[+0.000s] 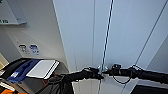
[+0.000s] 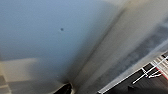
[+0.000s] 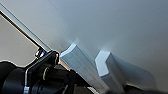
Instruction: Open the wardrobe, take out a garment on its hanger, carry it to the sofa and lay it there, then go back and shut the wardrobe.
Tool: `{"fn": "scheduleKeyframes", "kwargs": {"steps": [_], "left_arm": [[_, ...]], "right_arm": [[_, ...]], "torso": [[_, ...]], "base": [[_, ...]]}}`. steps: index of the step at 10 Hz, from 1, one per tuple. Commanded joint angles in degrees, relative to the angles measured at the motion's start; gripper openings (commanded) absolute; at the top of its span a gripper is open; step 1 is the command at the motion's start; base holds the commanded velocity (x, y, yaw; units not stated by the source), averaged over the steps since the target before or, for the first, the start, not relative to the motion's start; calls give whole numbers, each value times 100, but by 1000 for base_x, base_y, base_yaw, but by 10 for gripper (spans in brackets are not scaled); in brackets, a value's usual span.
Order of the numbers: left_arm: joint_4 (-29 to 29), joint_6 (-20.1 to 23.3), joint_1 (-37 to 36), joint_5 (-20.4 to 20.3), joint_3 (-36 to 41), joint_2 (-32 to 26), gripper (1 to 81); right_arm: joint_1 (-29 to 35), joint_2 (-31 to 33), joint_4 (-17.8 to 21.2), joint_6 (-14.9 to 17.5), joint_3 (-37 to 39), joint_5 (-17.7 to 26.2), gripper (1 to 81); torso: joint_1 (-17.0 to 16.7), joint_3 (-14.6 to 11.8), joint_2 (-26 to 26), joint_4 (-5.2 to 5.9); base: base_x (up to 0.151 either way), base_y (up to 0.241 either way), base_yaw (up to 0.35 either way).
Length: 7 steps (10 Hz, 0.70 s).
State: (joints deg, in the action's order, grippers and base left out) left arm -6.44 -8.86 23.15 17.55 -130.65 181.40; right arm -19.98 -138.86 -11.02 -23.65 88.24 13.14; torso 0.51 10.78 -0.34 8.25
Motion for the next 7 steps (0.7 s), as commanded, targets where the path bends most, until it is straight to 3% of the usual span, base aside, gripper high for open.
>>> {"fn": "scheduleKeyframes", "kwargs": {"steps": [1, 3, 5, 7], "left_arm": [[-402, 51, -930, -121, -225, 361, 811], [-394, 43, -922, -112, 18, 361, 811], [-376, -19, -947, -138, 1050, 301, 811], [-367, -45, -983, -138, 1305, 319, 811]], "right_arm": [[868, -48, 39, -78, -413, -119, 811], [755, -92, 39, -105, -465, -154, 811], [569, -144, -5, -96, -537, -224, 811], [551, -206, -5, -96, -528, -251, 811]], "torso": [[0, 0, 0, 0], [0, 0, 2, 0], [0, 2, 2, 0], [0, 2, 2, 0]], "base": [[0, 0, 0], [0, 0, 0], [0, 0, 0], [0, 0, 0]]}}
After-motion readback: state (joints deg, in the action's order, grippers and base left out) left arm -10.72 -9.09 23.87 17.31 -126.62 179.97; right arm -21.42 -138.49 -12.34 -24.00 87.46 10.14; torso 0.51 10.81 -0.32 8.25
